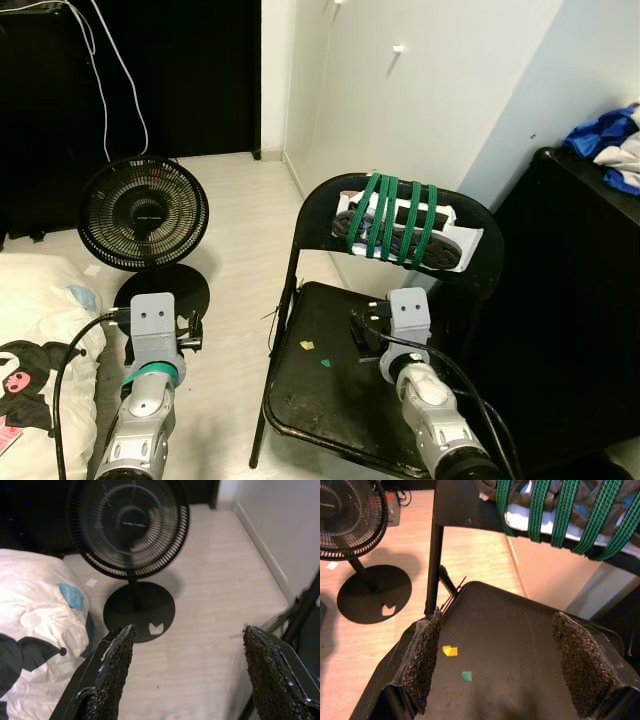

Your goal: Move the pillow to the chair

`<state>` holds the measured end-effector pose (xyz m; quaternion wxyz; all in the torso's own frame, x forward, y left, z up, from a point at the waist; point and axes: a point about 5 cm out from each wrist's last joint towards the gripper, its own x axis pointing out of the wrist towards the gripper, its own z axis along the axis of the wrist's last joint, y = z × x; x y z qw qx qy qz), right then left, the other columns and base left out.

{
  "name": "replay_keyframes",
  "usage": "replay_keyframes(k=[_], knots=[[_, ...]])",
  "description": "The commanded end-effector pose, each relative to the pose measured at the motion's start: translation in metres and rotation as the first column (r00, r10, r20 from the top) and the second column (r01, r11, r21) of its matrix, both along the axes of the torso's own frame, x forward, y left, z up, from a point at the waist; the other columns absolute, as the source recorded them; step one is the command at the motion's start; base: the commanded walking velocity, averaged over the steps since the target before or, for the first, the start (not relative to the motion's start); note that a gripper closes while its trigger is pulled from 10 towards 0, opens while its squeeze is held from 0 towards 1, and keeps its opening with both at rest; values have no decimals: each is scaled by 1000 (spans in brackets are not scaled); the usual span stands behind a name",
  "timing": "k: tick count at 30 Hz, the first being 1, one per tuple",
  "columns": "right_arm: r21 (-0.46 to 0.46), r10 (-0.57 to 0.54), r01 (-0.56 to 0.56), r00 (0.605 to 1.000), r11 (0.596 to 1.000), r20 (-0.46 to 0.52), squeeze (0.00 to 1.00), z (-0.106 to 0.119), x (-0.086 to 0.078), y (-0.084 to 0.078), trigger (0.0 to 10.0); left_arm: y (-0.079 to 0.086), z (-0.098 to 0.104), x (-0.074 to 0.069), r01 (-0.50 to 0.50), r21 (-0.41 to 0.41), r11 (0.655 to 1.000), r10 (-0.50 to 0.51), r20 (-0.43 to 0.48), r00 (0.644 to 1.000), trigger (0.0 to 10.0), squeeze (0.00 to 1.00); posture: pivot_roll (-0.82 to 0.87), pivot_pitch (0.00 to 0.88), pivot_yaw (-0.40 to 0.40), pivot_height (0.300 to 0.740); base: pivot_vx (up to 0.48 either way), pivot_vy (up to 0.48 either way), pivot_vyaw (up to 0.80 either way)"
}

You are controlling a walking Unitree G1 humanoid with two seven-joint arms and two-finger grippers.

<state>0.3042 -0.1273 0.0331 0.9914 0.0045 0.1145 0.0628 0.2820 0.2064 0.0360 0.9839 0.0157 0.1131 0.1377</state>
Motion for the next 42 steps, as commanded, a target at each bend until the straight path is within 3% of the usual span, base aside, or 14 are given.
replay_keyframes(k=[1, 6, 16, 22, 29, 42], knots=[[-21, -7, 7, 1000, 1000, -1, 0, -2, -2, -4, 10000, 1, 0, -1, -18, 1, 1000, 18, 12, 1000, 10000, 0, 123, 5, -39, 740, 0, 0, 0], [-13, -25, 25, 999, 1000, 36, 0, 3, 1, -7, 10000, -2, 2, 0, 29, 7, 1000, -29, 11, 1000, 10000, 0, 132, 0, -39, 740, 0, 0, 0], [-11, -73, 74, 994, 997, 77, 0, 6, 0, -14, 10000, -3, 4, -5, 25, -1, 1000, -25, 7, 1000, 10000, 0, 128, 0, -54, 740, 0, 0, 0], [33, -113, 110, 989, 993, 91, 0, 7, -5, -18, 10000, -14, 8, -2, 127, 46, 991, -128, 23, 992, 10000, 0, 98, 0, -24, 740, 0, 0, 0], [91, -142, 134, 986, 987, 83, 0, 8, -7, -18, 10000, -17, 16, 4, 107, -13, 994, -106, 49, 993, 10000, 0, 100, 0, -15, 740, 0, 0, 0], [100, -123, 115, 989, 988, 77, 0, 9, -6, -14, 10000, -20, 20, 4, 119, 7, 993, -119, 27, 992, 10000, 0, 109, 1, -12, 740, 0, 0, 0]])
